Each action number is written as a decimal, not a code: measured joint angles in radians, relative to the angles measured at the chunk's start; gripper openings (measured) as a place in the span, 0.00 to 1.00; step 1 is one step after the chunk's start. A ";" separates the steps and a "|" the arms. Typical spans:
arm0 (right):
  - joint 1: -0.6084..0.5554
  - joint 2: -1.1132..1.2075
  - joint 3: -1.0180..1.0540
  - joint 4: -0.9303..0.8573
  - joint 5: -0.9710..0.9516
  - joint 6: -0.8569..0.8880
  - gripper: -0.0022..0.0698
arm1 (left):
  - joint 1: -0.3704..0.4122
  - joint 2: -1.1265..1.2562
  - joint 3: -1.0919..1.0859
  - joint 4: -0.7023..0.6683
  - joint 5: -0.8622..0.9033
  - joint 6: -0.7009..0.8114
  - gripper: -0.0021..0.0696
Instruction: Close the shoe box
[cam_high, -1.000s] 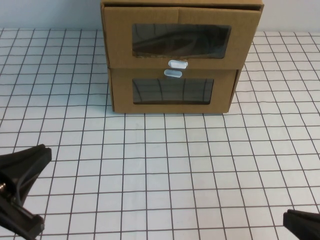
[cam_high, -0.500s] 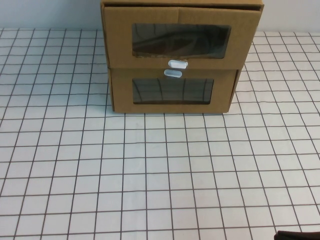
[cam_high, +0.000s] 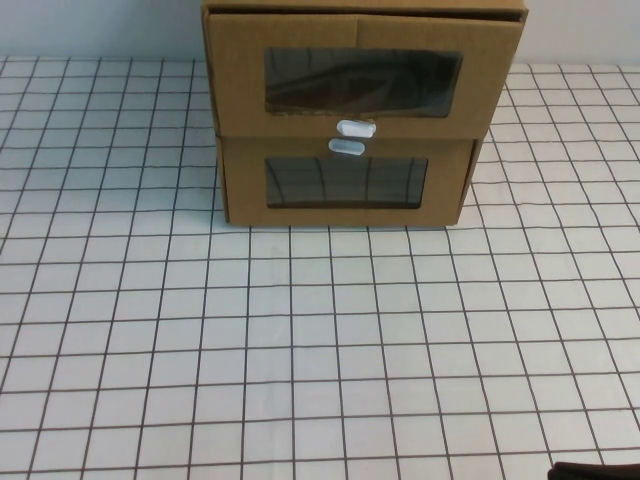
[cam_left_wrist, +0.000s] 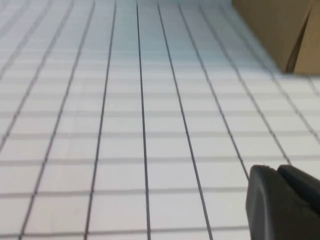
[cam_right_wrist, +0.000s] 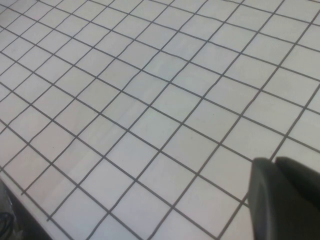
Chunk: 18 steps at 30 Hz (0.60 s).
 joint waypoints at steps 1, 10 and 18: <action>0.000 0.000 0.000 0.000 0.002 -0.002 0.01 | 0.002 0.000 0.006 -0.003 0.020 -0.002 0.02; 0.000 0.000 0.000 0.000 0.002 -0.002 0.01 | 0.002 -0.002 0.008 0.015 0.018 -0.006 0.02; 0.000 0.000 0.000 0.000 0.002 -0.002 0.01 | 0.002 -0.002 0.008 0.021 0.018 -0.002 0.02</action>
